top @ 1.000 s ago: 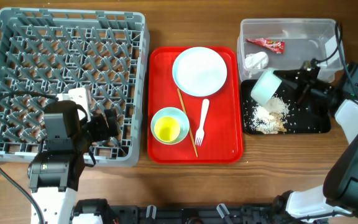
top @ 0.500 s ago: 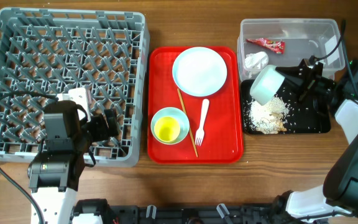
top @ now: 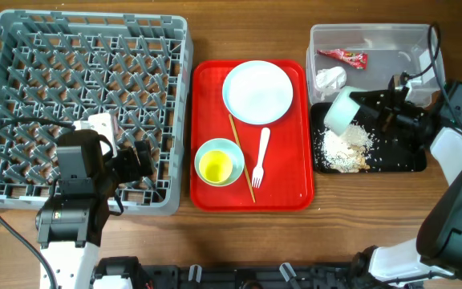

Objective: Sort waste into correct bins and load items into the dishwasher rack
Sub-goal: 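Tip the bowl over the black tray to dump the rice, then set the emptied bowl back on the red tray with the right gripper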

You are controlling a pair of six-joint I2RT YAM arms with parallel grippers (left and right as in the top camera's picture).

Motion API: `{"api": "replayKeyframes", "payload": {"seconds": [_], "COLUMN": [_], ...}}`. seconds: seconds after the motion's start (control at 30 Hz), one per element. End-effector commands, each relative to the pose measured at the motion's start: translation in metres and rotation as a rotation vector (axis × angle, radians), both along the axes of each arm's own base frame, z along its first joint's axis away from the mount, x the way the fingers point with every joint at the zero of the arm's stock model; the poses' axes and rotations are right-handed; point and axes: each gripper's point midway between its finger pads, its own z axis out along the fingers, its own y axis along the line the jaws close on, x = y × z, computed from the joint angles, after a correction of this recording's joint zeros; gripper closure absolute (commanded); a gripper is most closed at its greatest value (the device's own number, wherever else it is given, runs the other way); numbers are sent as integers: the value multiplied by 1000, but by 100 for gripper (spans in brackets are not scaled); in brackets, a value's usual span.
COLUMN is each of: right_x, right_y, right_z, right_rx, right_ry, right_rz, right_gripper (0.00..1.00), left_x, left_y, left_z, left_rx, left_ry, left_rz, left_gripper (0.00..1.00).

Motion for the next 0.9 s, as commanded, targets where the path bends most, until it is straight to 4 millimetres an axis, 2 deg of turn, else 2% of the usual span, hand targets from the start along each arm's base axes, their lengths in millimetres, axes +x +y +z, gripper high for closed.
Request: {"api": "replayKeyframes", "payload": {"seconds": [0.0,0.03,0.07,0.1,0.13,0.17,0.2,0.23,0.27,0.33,0.37,0.5,0.57,0.6,0.63,0.67,0.73,0.8,0.83,0.87], "right_x": [-1,-2,0,1,-3,-9,-7,-26,-23,-2,3,3,0,-5,-9,-11,-12,-6,-3,3], "right_y": [16,23,22,18,10,6,29,44,41,25,21,21,17,17,23,28,33,46,52,70], "right_z": [-5,3,2,-6,-28,-42,8,52,53,21,15,11,-22,-34,-35,-30,-8,30,42,58], "right_rx": [-85,-133,-172,-183,-200,-223,-165,-23,-30,-90,-99,-121,-223,-262,-319,-380,-563,-746,-802,-902], "right_ry": [-85,-173,-161,-72,134,242,-229,-539,-513,-177,-109,-115,65,131,110,76,6,-102,-132,-193], "right_rz": [53,82,64,23,-55,-93,111,252,239,83,43,41,-25,-34,7,47,100,128,133,151], "right_gripper": [95,96,96,95,95,96,96,96,96,96,96,95,95,95,96,95,95,95,95,95], "left_x": [2,2,2,2,2,2,2,2,2,2,2,2,2,2,2,2,2,2,2,2], "left_y": [0,0,0,0,0,0,0,0,0,0,0,0,0,0,0,0,0,0,0,0], "left_z": [7,7,7,7,7,7,7,7,7,7,7,7,7,7,7,7,7,7,7,7], "left_rx": [-13,-13,-13,-12,-13,-13,-13,-12,-12,-13,-13,-13,-12,-12,-12,-12,-12,-13,-13,-13], "left_ry": [-16,-16,-16,-16,-16,-16,-16,-16,-17,-16,-16,-17,-16,-16,-17,-17,-17,-17,-17,-17], "left_rz": [5,5,5,5,5,5,5,5,5,5,5,5,5,5,5,5,5,5,5,5], "left_gripper": [0,0,0,0,0,0,0,0,0,0,0,0,0,0,0,0,0,0,0,0]}}
